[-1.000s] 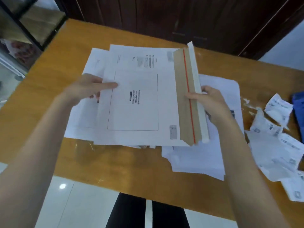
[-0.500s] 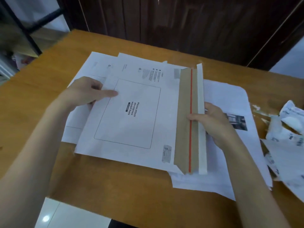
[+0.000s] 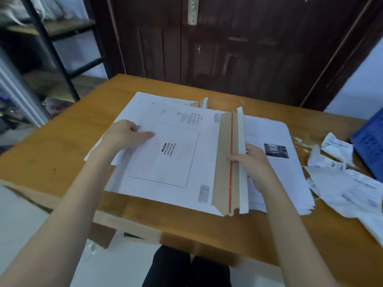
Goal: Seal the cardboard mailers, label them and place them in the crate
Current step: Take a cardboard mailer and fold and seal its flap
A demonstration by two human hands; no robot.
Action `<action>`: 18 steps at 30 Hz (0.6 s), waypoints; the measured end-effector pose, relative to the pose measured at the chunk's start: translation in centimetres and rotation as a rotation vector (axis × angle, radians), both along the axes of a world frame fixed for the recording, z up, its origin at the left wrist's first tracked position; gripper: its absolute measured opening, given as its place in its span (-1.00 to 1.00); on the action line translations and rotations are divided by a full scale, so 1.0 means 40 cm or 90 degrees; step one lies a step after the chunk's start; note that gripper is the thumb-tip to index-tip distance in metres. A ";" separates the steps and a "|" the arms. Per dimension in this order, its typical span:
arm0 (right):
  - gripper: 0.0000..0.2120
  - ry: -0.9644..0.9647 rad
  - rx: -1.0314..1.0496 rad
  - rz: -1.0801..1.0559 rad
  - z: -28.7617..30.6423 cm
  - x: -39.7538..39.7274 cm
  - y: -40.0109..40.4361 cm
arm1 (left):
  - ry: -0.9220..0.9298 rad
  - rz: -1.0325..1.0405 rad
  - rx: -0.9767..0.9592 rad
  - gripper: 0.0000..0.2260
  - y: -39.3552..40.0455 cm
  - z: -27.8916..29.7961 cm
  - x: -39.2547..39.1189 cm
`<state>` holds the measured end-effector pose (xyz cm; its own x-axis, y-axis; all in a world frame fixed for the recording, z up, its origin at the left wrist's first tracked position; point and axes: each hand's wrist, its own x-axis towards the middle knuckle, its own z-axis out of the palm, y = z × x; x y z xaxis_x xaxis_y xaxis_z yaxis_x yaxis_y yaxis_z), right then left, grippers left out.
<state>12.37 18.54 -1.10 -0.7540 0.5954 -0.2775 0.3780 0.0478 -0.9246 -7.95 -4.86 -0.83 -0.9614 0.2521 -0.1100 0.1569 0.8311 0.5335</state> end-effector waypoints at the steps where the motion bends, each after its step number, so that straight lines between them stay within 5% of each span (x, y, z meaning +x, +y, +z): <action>1: -0.74 -0.002 0.001 -0.006 -0.005 0.009 -0.008 | 0.005 0.001 -0.004 -0.62 -0.003 -0.005 0.010; 7: -0.79 0.006 0.028 -0.053 -0.027 0.038 -0.046 | 0.069 0.030 -0.004 -0.64 -0.001 -0.029 0.068; 13: -0.68 0.030 0.152 -0.107 -0.040 0.040 -0.070 | 0.180 -0.007 -0.149 -0.45 0.035 -0.012 0.124; 18: -0.47 -0.101 0.481 -0.112 -0.030 0.035 -0.090 | 0.167 -0.180 0.114 -0.44 0.151 0.009 0.256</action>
<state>13.78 14.92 -2.32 -0.6166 0.7722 0.1535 0.5632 0.5688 -0.5993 2.31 1.20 -0.46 -0.8414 0.5025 0.1989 0.5150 0.6336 0.5774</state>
